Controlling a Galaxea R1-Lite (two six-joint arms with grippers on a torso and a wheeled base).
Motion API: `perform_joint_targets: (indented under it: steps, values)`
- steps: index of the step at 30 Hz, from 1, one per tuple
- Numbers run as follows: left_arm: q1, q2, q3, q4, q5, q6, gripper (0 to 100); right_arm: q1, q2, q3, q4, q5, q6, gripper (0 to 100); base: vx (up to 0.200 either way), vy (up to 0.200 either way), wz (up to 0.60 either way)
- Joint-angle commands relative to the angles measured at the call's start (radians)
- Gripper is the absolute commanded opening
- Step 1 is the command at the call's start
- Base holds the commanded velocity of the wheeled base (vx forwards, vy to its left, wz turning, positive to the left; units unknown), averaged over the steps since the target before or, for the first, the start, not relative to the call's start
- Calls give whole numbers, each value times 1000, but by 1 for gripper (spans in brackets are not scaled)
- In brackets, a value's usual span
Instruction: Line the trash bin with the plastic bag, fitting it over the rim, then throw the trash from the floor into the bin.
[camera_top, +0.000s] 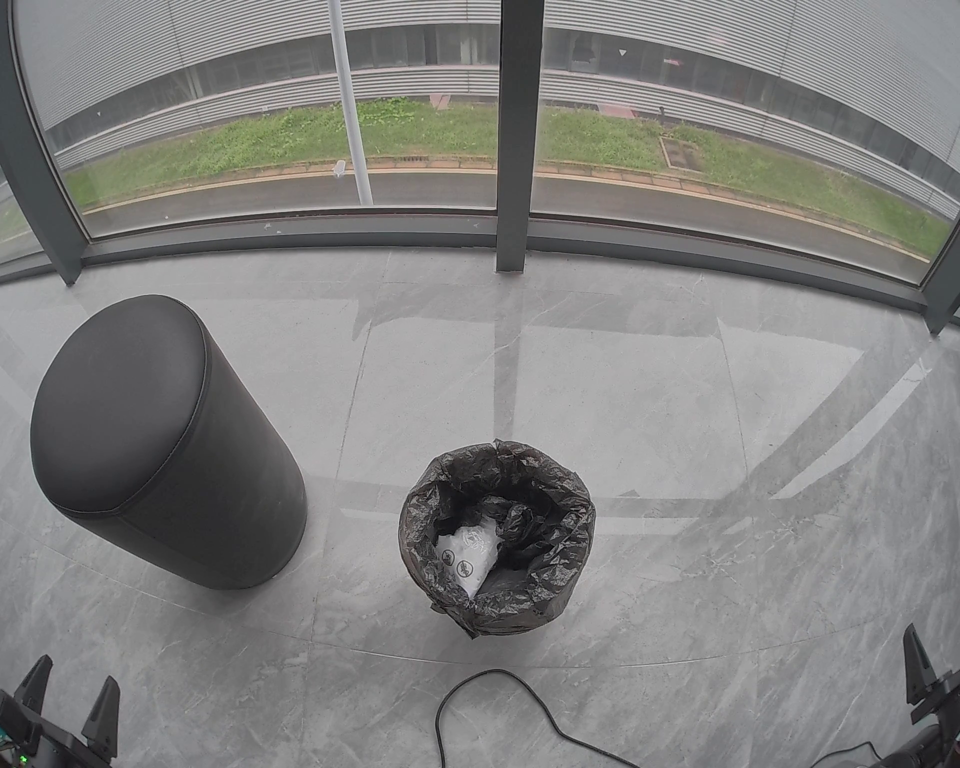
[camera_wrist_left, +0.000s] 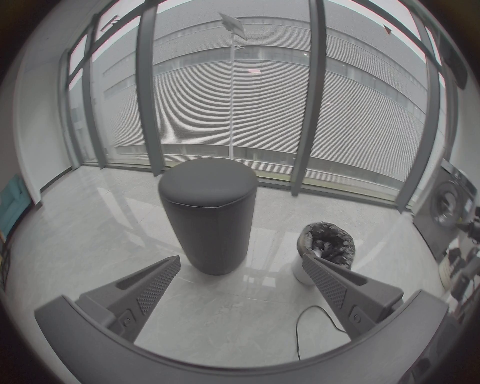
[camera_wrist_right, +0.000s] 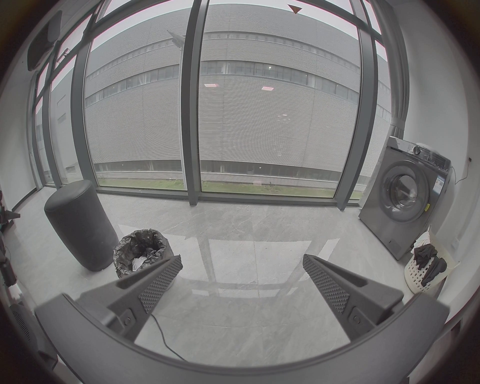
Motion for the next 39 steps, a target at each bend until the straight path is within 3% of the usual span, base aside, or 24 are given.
perform_joint_targets:
  steps: [1, 8, 11, 14, 17, 18, 23, 25, 27, 28, 32, 35, 39]
  values:
    - [-15, -10, 11, -11, 204, -102, 100, 0, 5, 18, 42, 46, -6, 100, 0, 0, 0]
    - [184, -53, 12, -16, 201, -92, 100, 0, 3, 16, 42, 49, -9, 100, 0, 0, 0]
    - [183, -58, 23, -48, 198, -105, 100, 27, -21, 16, 42, 49, -11, 100, 0, 0, 0]
    - [120, -76, 20, -45, 108, -85, 100, 58, -79, 16, 42, 53, 0, 100, 0, 0, 0]
    - [138, -109, 21, -50, 25, -16, 100, 57, -76, 18, 42, 52, 2, 100, 0, 0, 0]
    - [144, -126, 27, -66, 22, 88, 100, 57, -76, 18, 42, 52, 2, 100, 0, 0, 0]
    - [146, -126, 41, -120, 164, 111, 100, 57, -76, 18, 42, 52, 2, 100, 0, 0, 0]
    - [144, -124, 41, -99, 157, 100, 100, 57, -76, 18, 42, 50, 2, 100, 0, 0, 0]
    - [144, -126, 23, -56, 124, 59, 100, 57, -76, 18, 42, 50, 2, 100, 0, 0, 0]
    - [144, -126, 18, -36, 52, -12, 100, 57, -76, 18, 42, 50, 2, 100, 0, 0, 0]
    - [144, -126, 24, -57, 36, -88, 100, 57, -76, 18, 42, 50, 2, 100, 0, 0, 0]
    - [144, -126, 27, -63, -23, -53, 100, 57, -76, 18, 42, 50, 0, 100, 0, 0, 0]
    - [146, -124, 41, -51, -116, 93, 100, 57, -76, 18, 42, 50, 2, 100, 0, 0, 0]
